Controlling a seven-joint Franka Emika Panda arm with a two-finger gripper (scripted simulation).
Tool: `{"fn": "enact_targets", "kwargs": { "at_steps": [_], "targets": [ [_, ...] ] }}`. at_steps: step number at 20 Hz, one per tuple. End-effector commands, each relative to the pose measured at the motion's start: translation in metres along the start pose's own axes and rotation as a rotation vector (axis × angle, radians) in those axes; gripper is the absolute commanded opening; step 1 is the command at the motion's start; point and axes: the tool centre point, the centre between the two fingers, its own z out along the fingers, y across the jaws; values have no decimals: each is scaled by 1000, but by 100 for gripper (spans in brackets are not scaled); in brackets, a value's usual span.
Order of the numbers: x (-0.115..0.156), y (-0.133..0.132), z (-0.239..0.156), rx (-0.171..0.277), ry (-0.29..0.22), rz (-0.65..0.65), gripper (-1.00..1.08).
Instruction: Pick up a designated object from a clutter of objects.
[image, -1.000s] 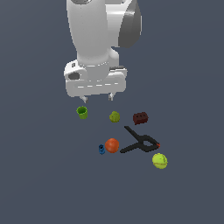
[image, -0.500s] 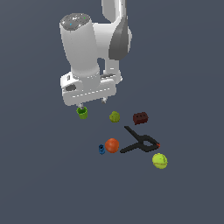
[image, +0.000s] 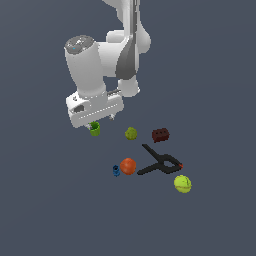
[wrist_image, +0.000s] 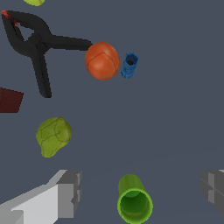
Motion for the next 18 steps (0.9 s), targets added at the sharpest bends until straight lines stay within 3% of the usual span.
{"fn": "enact_targets", "kwargs": {
  "at_steps": [1, 18],
  "targets": [
    [-9, 3, 10, 0, 0, -45, 100],
    [-73, 19, 72, -2, -6, -338, 100]
  ]
}}
